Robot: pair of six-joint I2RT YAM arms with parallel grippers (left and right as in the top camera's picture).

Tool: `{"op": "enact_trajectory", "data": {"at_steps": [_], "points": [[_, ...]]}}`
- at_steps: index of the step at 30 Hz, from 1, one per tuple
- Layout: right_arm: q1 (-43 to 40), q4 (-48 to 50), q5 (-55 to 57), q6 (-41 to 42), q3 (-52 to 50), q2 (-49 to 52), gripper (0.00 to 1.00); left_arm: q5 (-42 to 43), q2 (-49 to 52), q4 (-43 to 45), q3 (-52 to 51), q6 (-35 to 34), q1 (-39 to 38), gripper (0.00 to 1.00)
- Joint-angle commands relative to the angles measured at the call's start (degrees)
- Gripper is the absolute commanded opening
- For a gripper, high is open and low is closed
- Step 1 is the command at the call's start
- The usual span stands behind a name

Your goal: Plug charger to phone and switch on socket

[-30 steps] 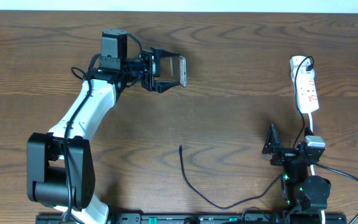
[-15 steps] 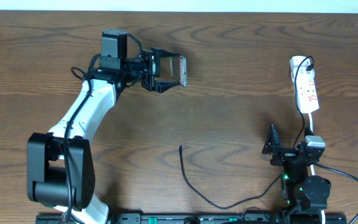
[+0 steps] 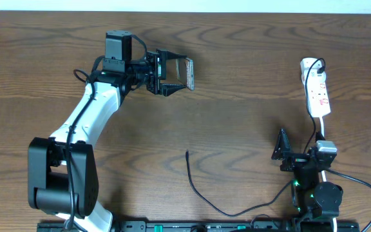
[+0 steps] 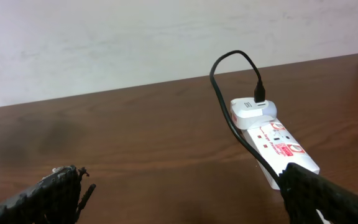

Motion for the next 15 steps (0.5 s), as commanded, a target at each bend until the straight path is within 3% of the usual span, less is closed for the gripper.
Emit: {"op": "enact_trajectory", "data": {"at_steps": [1,15], "points": [[0.8,-0.2,0.5,-0.7,-0.1,-0.3,0.99,2.5,-1.7,0.7,1.6,-0.2,0.2,0.07],[0.8,-0.2,0.5,-0.7,-0.1,-0.3,0.99,4.5,-1.7,0.7,1.6,0.6,0.2,0.07]]}}
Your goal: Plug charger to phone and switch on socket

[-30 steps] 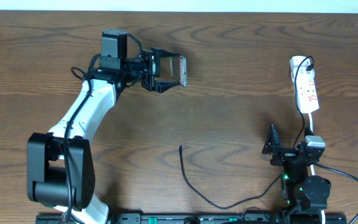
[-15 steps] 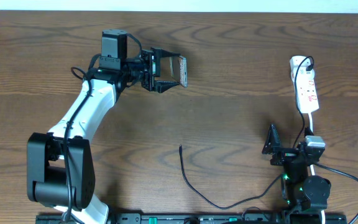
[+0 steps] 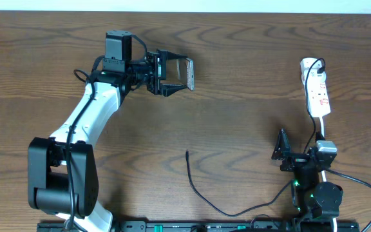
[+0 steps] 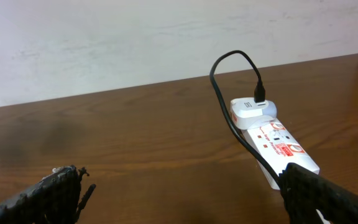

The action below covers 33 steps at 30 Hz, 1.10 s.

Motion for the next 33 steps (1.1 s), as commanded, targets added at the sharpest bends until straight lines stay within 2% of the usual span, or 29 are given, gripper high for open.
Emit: {"op": "enact_trajectory", "data": {"at_steps": [1,16,21,33], "points": [[0.8,-0.2,0.5,-0.7,-0.1,-0.3,0.99,3.7,-1.7,0.7,1.6,0.8,0.2,0.07],[0.8,-0.2,0.5,-0.7,-0.1,-0.3,0.99,5.2,-1.7,0.6,1.6,1.9,0.2,0.08],[0.8,2.7,9.7,-0.7,-0.1,-0.3,0.99,5.2,-1.7,0.7,1.6,2.3,0.2,0.08],[0.8,0.8,9.3,0.0,-0.1,-0.3,0.99,5.2,-1.7,0.6,1.6,3.6,0.2,0.07]]}}
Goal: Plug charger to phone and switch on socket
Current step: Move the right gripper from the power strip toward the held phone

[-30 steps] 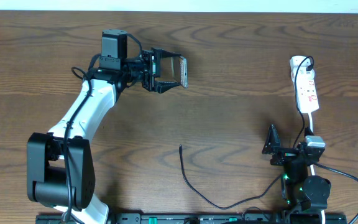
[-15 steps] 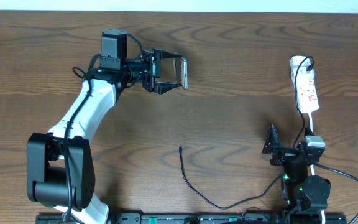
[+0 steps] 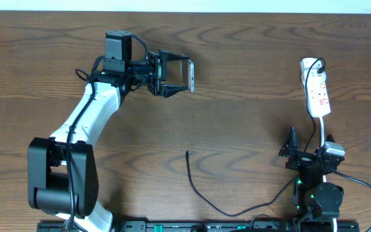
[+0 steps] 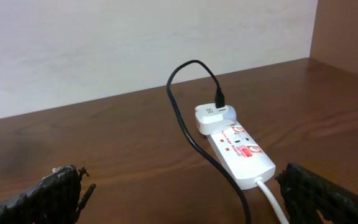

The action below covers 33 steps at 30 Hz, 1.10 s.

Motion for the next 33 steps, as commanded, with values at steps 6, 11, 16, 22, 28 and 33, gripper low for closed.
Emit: {"op": "enact_trajectory", "data": {"at_steps": [6,11,16,22,28,33], "points": [[0.8,-0.1,-9.7,4.3,0.0,-0.3,0.99,2.3,-1.7,0.6,1.6,1.9,0.2,0.07],[0.8,-1.0,-14.9,6.4,1.9,-0.2,0.99,2.2,-1.7,0.6,1.6,1.9,0.2,0.07],[0.8,-3.5,-20.5,11.4,7.9,3.5,0.99,0.8,-1.7,0.6,1.6,2.1,0.2,0.07],[0.8,-8.3,-25.8,11.4,19.0,18.3,0.99,-0.4,-1.7,0.6,1.6,3.2,0.2,0.07],[0.8,-12.9,-41.1,11.3,33.0,41.1,0.99,-3.9,-1.7,0.6,1.6,5.2,0.2,0.07],[0.9,-15.0,-52.5,11.3,41.5,57.2,0.99,-8.5,-1.7,-0.8,1.6,6.9,-0.3,0.07]]}}
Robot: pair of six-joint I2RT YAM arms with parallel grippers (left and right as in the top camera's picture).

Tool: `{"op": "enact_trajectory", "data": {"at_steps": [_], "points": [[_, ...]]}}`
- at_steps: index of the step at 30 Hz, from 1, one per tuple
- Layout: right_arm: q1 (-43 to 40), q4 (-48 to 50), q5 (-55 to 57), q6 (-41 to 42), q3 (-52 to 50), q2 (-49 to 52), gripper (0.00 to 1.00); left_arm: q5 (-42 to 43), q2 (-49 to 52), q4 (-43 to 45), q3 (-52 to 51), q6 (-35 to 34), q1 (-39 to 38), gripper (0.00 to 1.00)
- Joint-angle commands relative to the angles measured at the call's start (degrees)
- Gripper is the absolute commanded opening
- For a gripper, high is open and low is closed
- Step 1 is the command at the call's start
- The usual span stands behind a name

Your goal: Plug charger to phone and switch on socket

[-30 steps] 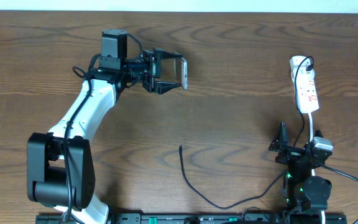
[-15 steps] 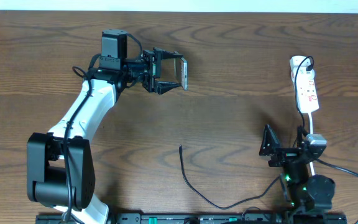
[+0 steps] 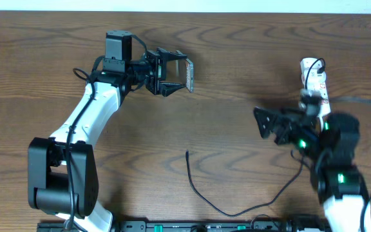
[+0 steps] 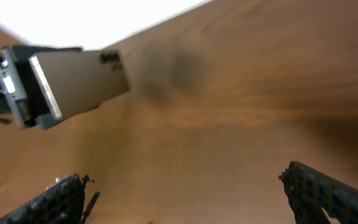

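My left gripper (image 3: 180, 73) is shut on the phone (image 3: 187, 74), holding it on edge above the table at the back centre. In the blurred right wrist view the phone (image 4: 79, 84) shows at upper left. The black charger cable has its loose plug end (image 3: 187, 153) on the table in the middle, and it curves to the front edge. The white power strip (image 3: 317, 90) lies at the right with the white adapter (image 3: 309, 64) in its far end. My right gripper (image 3: 267, 125) points left, beside the strip. It (image 4: 182, 177) is open with nothing between the fingers.
The right arm's body (image 3: 337, 148) covers the near end of the power strip and part of the cable. The left arm (image 3: 89, 116) stretches from the front left to the back centre. Bare wooden tabletop (image 3: 237, 77) lies between the phone and the strip.
My right arm has left the front edge and now stands mid-right, turned left. Its wrist view shows the phone instead of the power strip. The left gripper still holds the phone in place.
At first my right gripper rested open at the front right, facing the power strip, while the left held the phone up. Then the right wrist had turned slightly right. Now the right arm is out over the table, facing left toward the phone.
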Motion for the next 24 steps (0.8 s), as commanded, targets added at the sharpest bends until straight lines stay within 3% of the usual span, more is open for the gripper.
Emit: {"op": "enact_trajectory", "data": {"at_steps": [1,4,9,15,24], "points": [[0.9,0.0,-12.8,0.5,5.0,9.5,0.99,-4.0,-1.7,-0.9,1.6,2.9,-0.4,0.07],[1.4,2.3,-12.9,1.0,6.9,16.3,0.99,-8.9,-1.7,-3.5,1.6,4.3,-1.3,0.07],[4.7,13.2,-13.0,9.6,7.0,23.1,0.99,-16.7,-1.7,-7.0,1.6,5.2,-3.8,0.07],[11.7,19.9,-11.4,10.2,7.0,27.6,0.99,-26.2,-1.7,-7.7,1.6,7.7,-8.2,0.07],[18.3,19.5,1.5,11.3,7.0,30.0,0.99,-28.1,-1.7,-8.5,1.6,7.6,-12.6,0.07]]}}
